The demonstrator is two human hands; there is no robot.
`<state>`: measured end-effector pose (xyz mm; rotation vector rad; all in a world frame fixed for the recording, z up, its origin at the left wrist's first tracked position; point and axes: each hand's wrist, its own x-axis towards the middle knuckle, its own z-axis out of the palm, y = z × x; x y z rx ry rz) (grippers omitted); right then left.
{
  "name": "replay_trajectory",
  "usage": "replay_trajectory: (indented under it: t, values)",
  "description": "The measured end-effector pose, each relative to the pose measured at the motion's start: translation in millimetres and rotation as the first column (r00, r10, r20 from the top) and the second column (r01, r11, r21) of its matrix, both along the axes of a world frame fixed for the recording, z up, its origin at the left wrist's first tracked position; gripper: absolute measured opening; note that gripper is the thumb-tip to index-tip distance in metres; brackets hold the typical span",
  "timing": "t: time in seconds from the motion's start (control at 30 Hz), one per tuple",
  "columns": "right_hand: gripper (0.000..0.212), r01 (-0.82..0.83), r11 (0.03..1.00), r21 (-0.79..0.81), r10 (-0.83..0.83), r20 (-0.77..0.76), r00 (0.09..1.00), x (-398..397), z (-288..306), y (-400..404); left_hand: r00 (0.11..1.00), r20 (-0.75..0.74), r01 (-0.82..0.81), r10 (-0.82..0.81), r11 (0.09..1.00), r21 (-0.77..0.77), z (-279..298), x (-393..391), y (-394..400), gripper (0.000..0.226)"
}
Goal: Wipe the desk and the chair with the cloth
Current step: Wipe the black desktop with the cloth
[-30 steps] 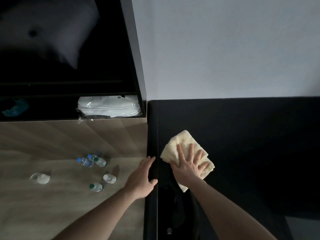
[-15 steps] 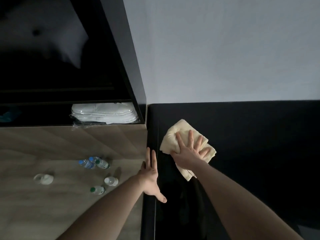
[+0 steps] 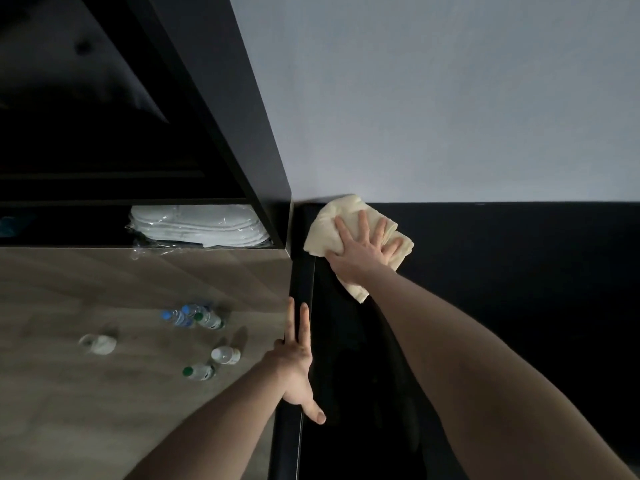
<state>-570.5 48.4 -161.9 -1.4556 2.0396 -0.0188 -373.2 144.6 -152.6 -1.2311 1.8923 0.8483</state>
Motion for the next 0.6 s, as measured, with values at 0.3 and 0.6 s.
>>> replay_trajectory:
  t: [0.3,0.6]
  values:
    - [0.076,-0.022,1.000,0.008,0.022,0.006,1.000,39.0,-5.0,136.9,0.996,0.078,0.046,-0.043,0.998,-0.036,17.2,-1.9,-0.8,0.176]
    - [0.079,0.060,0.997,0.039,-0.061,0.032,0.998,46.1,-3.5,137.5,0.999,0.033,0.038,-0.036,0.998,-0.047,15.7,3.9,-2.8,0.178]
